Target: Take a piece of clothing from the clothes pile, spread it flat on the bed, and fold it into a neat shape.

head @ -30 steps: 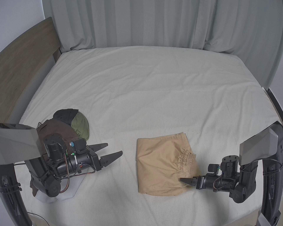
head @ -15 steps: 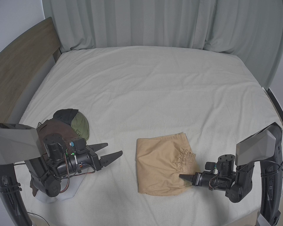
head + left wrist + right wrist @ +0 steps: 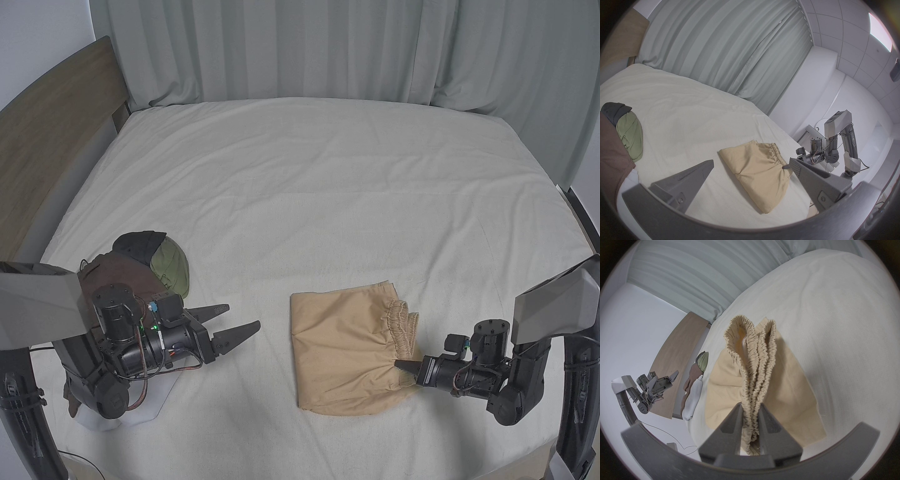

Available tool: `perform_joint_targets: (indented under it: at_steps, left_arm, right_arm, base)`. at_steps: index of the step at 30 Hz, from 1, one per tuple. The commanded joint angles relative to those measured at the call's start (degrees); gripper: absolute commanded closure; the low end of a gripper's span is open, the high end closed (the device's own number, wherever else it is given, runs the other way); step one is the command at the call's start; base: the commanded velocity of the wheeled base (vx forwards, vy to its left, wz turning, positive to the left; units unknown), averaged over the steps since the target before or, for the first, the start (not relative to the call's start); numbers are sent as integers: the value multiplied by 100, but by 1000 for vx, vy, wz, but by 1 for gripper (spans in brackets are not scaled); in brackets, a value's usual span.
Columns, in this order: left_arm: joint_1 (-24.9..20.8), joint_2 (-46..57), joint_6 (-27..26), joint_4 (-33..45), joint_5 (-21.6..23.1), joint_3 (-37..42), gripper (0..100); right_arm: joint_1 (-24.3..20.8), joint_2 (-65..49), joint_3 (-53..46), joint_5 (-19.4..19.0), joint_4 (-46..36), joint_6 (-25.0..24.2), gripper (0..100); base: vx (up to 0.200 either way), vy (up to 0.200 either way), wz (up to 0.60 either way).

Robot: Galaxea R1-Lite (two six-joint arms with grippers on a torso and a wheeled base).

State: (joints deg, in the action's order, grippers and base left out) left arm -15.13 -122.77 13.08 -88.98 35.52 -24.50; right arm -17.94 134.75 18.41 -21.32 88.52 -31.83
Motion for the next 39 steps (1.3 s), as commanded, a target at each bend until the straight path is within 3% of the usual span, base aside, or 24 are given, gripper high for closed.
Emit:
perform_joint_targets:
  at_steps: [1,7,16,17,26,30,39]
  left_arm:
    - [1,-19,2,-5,-2,7,0]
    - [1,-28,2,-5,-2,7,0]
    - [-16,-28,2,-5,-2,16,0]
    - [-25,-36,2,-5,-2,16,0]
    - [-25,-45,2,-5,-2,25,0]
    - [-34,-54,2,-5,7,25,0]
    - [-25,-63,2,-5,7,25,0]
  right_arm:
    - [98,-72,-21,5,-1,19,100]
    - [142,139,-13,23,8,45,100]
    - [265,262,14,5,8,467,100]
    - [265,253,14,5,8,467,0]
    - [415,-195,-329,-30,-1,625,0]
    - [564,-107,-435,-56,-10,968,0]
    - [634,306,-338,-83,-1,1003,0]
  base:
    - [0,0,0]
    - [0,0,0]
    - [0,0,0]
    - [0,0,0]
    - [0,0,0]
    - [0,0,0]
    - [0,0,0]
